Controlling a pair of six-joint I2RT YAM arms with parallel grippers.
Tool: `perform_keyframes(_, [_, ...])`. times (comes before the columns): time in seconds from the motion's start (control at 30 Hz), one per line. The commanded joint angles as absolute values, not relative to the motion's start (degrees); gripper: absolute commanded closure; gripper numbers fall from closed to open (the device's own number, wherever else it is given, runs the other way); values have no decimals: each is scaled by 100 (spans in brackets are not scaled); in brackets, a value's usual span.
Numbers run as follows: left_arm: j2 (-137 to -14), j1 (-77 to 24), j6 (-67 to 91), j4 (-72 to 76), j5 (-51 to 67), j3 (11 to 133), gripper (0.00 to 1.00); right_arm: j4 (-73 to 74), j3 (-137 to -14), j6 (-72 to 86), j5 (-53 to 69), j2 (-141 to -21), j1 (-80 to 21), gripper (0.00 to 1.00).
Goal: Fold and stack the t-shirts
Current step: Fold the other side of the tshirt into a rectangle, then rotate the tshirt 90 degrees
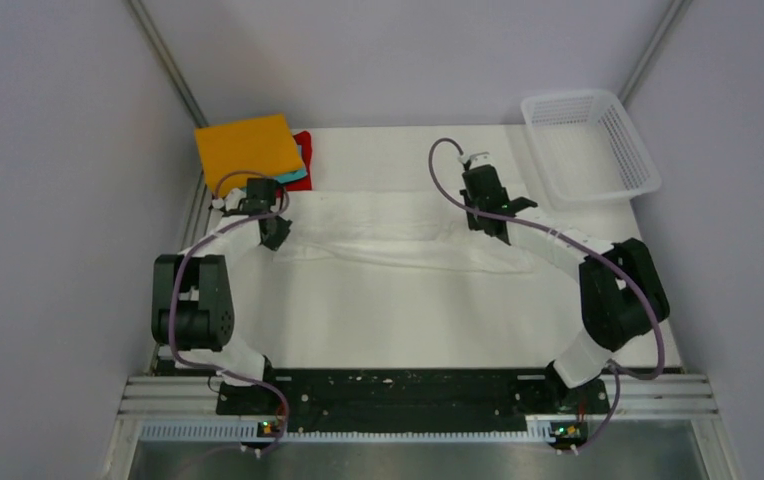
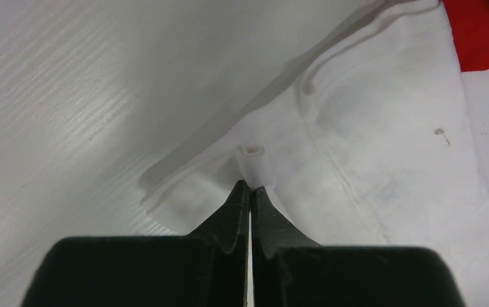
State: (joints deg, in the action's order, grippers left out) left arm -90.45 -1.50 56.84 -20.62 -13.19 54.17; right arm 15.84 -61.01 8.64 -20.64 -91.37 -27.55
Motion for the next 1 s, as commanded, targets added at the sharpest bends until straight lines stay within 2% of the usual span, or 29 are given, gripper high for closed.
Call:
perform_keyframes(0.0, [-9419, -88, 5546, -2106, -1516, 5869, 100, 1300, -6630, 573, -2076, -9639, -2512, 100])
perform_keyframes(0.07, [-9611, -83, 5482, -2189, -1459, 6029, 100, 1294, -6806, 532, -2120, -9897, -2453, 99])
perform_keyframes(0.1, [-9689, -83, 5408, -2201, -1418, 6096, 98, 1301, -6916, 504, -2137, -10027, -2426, 94])
perform_keyframes(0.13, [-9751, -72, 5352, -2231, -1410, 6177, 87, 1300, -7039, 460, -2161, -10164, -2403, 93])
perform_keyframes(0.2, [-9787, -65, 5240, -2392, -1384, 6354, 55, 1337, -7311, 405, -2200, -10467, -2347, 90])
perform_keyframes(0.23, [-9748, -67, 5197, -2501, -1383, 6456, 38, 1434, -7489, 409, -2270, -10616, -2329, 79])
perform_keyframes(0.27, [-9672, -66, 5143, -2577, -1374, 6513, 15, 1515, -7654, 411, -2393, -10726, -2317, 62])
perform_keyframes(0.3, [-9553, -63, 5120, -2645, -1403, 6547, 5, 1537, -7789, 371, -2504, -10805, -2316, 50])
perform_keyframes(0.33, [-9415, -66, 5099, -2684, -1459, 6559, 1, 1444, -7855, 321, -2629, -10833, -2312, 45])
perform_keyframes(0.47, [-8817, -79, 4928, -2942, -1376, 6603, 1, 997, -7748, 496, -3232, -10622, -2312, 27])
perform_keyframes(0.6, [-8447, -168, 4472, -2524, -435, 6284, 1, 942, -6867, 1218, -2706, -9674, -2317, 2])
perform_keyframes(0.7, [-8530, -323, 4341, -2221, 302, 6088, 1, 579, -5942, 1665, -1721, -8609, -2314, 1])
perform_keyframes(0.8, [-8924, -522, 4356, -2145, 453, 6027, 1, 134, -5028, 2332, -666, -7898, -2316, 1])
perform_keyframes(0.9, [-9364, -554, 4423, -1917, 610, 5898, 1, -606, -4270, 2796, -62, -7688, -2312, 1])
perform_keyframes(0.97, [-9650, -542, 4437, -1732, 546, 5851, 1, -523, -4256, 2908, -177, -7867, -2317, 1])
